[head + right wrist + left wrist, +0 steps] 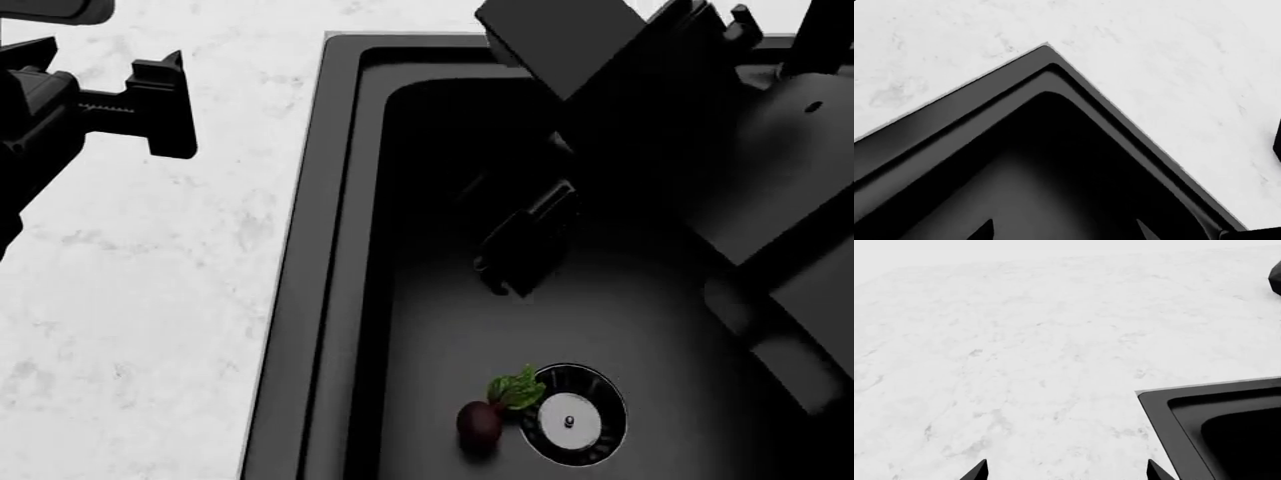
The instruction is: Pick the beet from the sink and place it on the plate located on the counter
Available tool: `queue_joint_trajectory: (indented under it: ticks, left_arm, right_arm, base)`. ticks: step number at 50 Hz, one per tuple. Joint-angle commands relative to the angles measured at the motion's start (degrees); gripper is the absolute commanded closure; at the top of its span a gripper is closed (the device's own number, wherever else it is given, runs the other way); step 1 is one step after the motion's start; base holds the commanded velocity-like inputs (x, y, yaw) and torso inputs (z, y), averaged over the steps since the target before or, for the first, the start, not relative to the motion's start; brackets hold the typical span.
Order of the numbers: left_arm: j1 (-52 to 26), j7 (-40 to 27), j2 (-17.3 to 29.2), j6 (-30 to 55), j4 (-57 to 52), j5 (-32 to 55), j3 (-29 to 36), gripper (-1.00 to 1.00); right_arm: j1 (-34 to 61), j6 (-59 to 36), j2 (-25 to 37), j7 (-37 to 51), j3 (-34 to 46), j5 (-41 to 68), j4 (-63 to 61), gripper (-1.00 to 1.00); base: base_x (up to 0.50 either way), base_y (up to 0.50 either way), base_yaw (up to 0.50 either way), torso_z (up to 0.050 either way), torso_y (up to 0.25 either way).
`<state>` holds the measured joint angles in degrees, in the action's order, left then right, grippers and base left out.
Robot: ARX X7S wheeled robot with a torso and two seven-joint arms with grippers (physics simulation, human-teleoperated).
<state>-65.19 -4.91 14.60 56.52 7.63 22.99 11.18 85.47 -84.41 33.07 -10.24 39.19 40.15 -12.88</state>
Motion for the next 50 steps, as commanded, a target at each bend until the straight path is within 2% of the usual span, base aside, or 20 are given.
queue_joint_trajectory:
  ticks: [1,7,20,33,50]
  left_arm:
    - [-0.37,-0.01,-0.01,0.01,0.32,0.07,0.54,-1.00]
    - [-0.45,0.04,0.24,-0.16,0.54,0.06,0.71,-1.00]
    - [0.15,-0.66,0.31,1.09,-1.24,0.61,0.84,-1.00]
    - [-0.58,-0.57,0.26,0.67,-0.11,0.54,1.43,-1.00]
    - [-0.40,-0.24,0.65,-0.37,0.95,0.55,1.87,-1.00]
  right_arm:
    - [5.11,5.37,9.86,-10.12,14.98,0.36,-9.03,-1.00]
    - [6.38,11.15,12.53,-14.49,21.81,-3.37,-11.56,-1.00]
    - [3.38,17.91,14.68,-17.90,26.51,-5.18,-12.88,-1.00]
    - [-1.44,29.93,11.97,-18.77,32.90,-12.99,-4.35,-1.00]
    - [-4.24,36.68,8.42,-20.35,35.97,-16.00,2.84,-1.00]
  base:
    - [0.00,0.00,0.00,0.000,0.000]
    - [0.00,0.00,0.00,0.000,0.000]
    - [0.00,0.00,0.00,0.000,0.000]
    - [0.00,0.00,0.00,0.000,0.000]
    - [0.00,0.00,0.00,0.000,0.000]
